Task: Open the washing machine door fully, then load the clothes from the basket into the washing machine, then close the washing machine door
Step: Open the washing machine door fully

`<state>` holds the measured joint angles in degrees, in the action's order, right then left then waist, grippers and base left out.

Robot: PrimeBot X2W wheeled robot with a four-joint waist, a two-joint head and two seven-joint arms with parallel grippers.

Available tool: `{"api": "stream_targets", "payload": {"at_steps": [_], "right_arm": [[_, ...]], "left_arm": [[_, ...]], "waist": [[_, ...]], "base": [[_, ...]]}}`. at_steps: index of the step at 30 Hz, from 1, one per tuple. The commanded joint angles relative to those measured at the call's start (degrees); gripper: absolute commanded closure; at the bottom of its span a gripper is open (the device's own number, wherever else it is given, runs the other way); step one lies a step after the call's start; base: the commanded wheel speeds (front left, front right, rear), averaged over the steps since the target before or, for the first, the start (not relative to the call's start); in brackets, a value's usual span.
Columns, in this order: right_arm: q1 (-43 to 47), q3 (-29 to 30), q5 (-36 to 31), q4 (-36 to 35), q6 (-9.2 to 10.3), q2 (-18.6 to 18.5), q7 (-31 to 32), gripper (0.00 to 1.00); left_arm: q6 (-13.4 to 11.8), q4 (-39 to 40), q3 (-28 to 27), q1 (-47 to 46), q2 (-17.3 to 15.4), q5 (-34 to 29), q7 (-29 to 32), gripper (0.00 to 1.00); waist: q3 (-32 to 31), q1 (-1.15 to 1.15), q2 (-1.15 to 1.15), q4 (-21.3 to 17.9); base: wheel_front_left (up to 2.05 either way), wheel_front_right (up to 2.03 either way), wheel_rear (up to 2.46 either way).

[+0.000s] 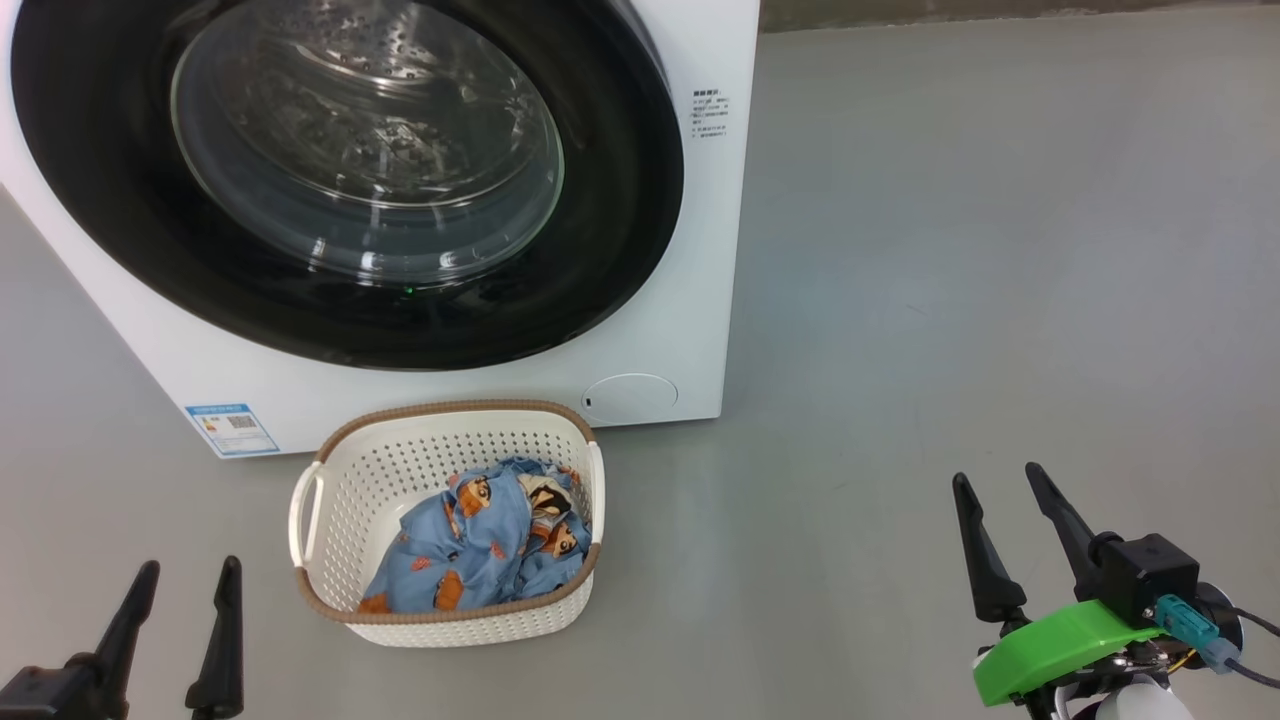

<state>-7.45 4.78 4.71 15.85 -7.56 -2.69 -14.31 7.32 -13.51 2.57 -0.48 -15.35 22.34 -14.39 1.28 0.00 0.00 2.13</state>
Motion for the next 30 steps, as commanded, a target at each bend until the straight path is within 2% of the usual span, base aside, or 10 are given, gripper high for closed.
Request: {"api": "stream_targets", "payload": {"at_steps": [1, 7, 12, 25, 26, 27, 28, 29, 30], "right_arm": [[-2.14, -1.38, 0.94, -1.17, 0.08, -0.19, -0.69, 0.00], [-4.06, -1.34, 4.45, -1.38, 0.08, -0.19, -0.69, 0.00], [-6.87, -0.77, 11.71, -1.11, 0.08, -0.19, -0.69, 0.00], [-18.02, 1.67, 46.39, 4.96, 0.08, -0.19, -0.69, 0.00], [-19.18, 2.00, 48.84, 5.87, 0.08, -0.19, -0.69, 0.03], [-20.37, 2.24, 51.39, 6.99, 0.08, -0.19, -0.69, 0.31], [-21.63, 2.48, 53.06, 7.97, 0.08, -0.19, -0.69, 0.67], [-22.93, 2.70, 54.58, 8.85, 0.08, -0.19, -0.69, 0.95], [-24.23, 2.71, 56.69, 9.88, 0.08, -0.19, -0.69, 1.00]], "left_arm": [[0.17, 1.56, -2.18, -1.39, -1.50, -0.56, -0.61, 0.00], [0.17, 2.59, -1.88, -1.05, -1.81, -0.29, -0.61, 0.00], [0.17, 3.38, -1.50, -1.04, -1.83, 0.26, -0.61, 0.00], [0.17, 5.14, -0.36, -2.66, -2.53, 2.00, -0.61, 0.00], [0.17, 5.09, -0.24, -2.90, -2.64, 2.24, -0.61, 0.00], [0.17, 5.02, -0.08, -3.15, -2.74, 2.48, -0.61, 0.00], [0.17, 4.94, 0.13, -3.39, -2.85, 2.72, -0.61, 0.00], [0.17, 4.95, 0.35, -3.66, -2.96, 2.95, -0.61, 0.00], [0.17, 5.00, 0.55, -3.93, -3.06, 3.16, -0.61, 0.00]], "waist": [[0.08, 0.00, 0.00, 0.03], [0.82, 0.00, 0.00, 0.44], [2.00, 0.00, 0.00, 1.43], [5.81, 0.00, 0.00, 4.02], [6.20, 0.00, 0.00, 4.24], [6.58, 0.00, 0.00, 4.48], [7.00, 0.00, 0.00, 4.71], [7.43, 0.00, 0.00, 4.96], [7.85, 0.00, 0.00, 5.22]], "base": [[0.00, 0.00, 0.00], [0.00, 0.00, 0.00], [0.00, 0.00, 0.00], [0.00, 0.00, 0.00], [0.00, 0.00, 0.00], [0.00, 0.00, 0.00], [0.00, 0.00, 0.00], [0.00, 0.00, 0.00], [0.00, 0.00, 0.00]]}}
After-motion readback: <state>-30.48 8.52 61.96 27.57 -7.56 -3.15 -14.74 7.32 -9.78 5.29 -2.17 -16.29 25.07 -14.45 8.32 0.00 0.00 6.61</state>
